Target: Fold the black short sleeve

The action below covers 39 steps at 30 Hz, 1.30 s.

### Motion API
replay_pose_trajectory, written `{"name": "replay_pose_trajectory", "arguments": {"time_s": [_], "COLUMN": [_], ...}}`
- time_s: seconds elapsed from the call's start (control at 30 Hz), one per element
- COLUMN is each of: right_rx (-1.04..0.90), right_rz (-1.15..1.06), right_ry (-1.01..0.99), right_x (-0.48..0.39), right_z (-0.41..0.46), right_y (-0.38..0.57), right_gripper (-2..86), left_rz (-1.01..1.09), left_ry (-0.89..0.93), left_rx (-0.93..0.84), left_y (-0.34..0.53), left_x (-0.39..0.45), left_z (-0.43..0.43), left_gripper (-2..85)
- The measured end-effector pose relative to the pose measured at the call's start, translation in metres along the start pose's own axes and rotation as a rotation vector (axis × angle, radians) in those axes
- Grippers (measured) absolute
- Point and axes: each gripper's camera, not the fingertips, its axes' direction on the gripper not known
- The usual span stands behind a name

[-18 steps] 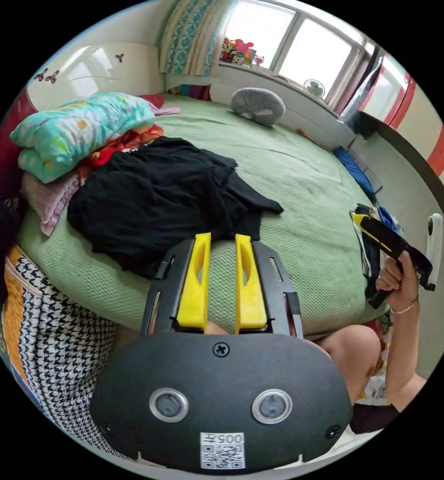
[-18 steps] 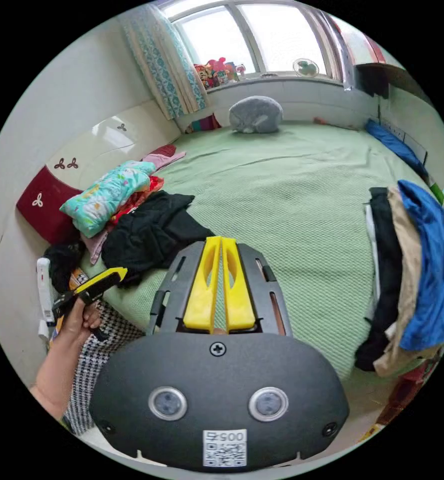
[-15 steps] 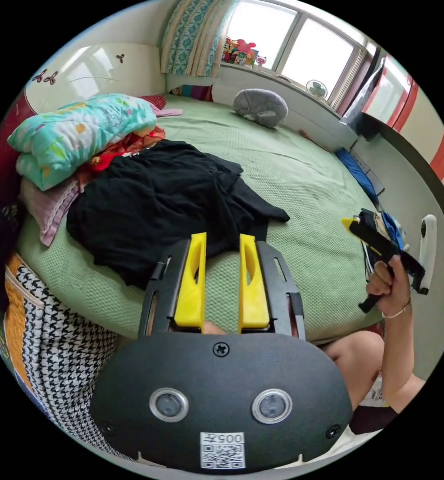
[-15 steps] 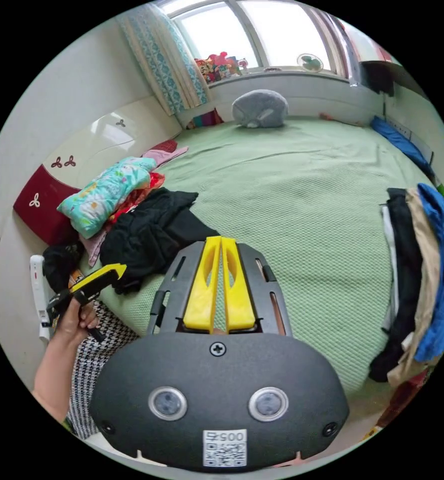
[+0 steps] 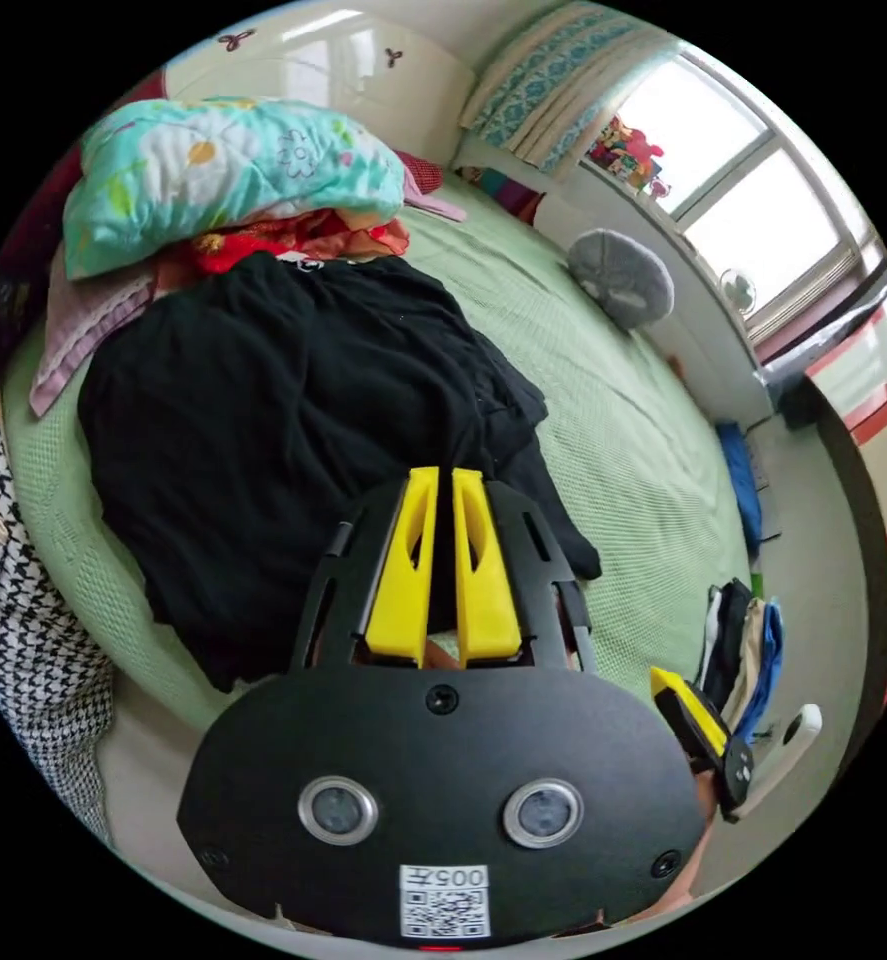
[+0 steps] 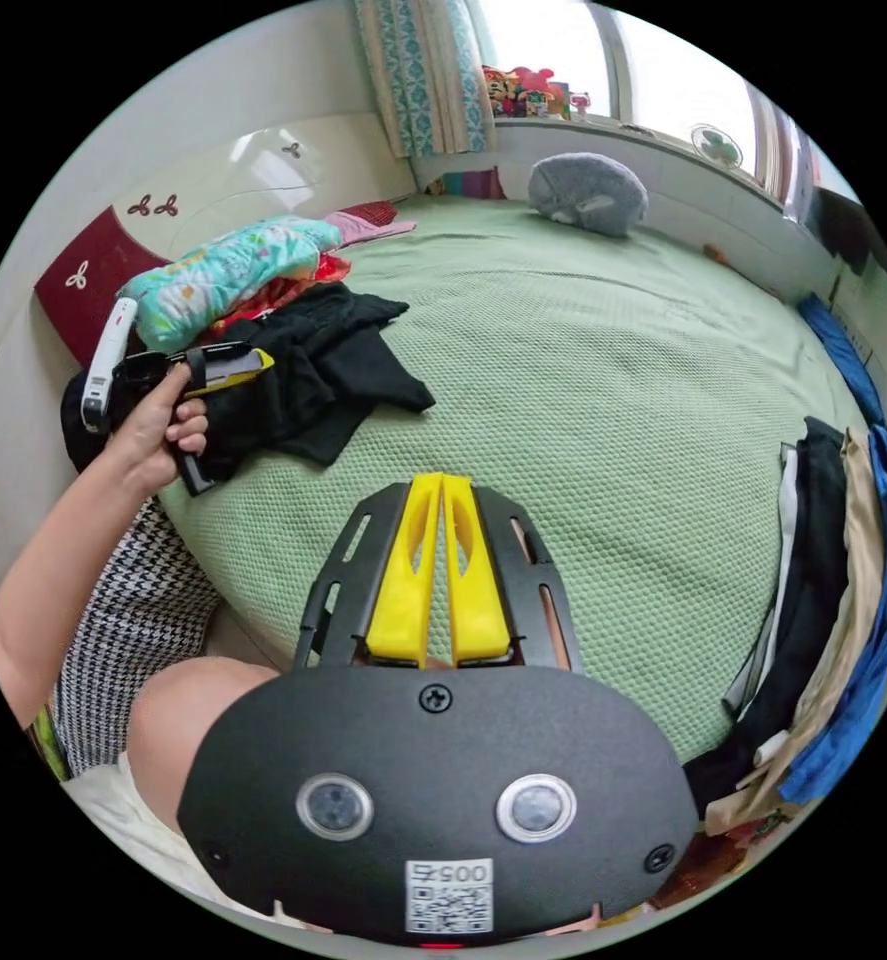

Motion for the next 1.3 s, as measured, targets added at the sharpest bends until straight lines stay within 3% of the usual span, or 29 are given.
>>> {"name": "replay_pose_trajectory", "arguments": {"time_s": [0.3,0.57,0.87,1.1,1.3], "right_rx": [0.049,0.109,0.158,0.131,0.146], "right_rz": [0.052,0.358,0.489,0.489,0.350], "right_ry": [0.125,0.111,0.339,0.315,0.188], "right_x": [0.006,0.068,0.102,0.114,0.096], "right_z": [-0.003,-0.030,-0.039,-0.025,-0.009], "right_y": [-0.013,-0.002,0.003,-0.004,-0.017], "right_gripper": [-1.0,-1.0,-0.9,-0.7,5.5], "left_rz": [0.219,0.399,0.576,0.607,0.592], "left_ry": [0.157,0.441,0.527,0.522,0.252], "left_rx": [-0.008,-0.185,-0.346,-0.381,-0.190], "left_y": [0.013,0.056,0.103,0.100,0.064], "left_x": [0.068,0.174,0.247,0.233,0.168], "left_z": [-0.009,0.021,0.050,0.044,-0.011], "left_gripper": [1.6,1.5,2.0,3.9,5.7]}}
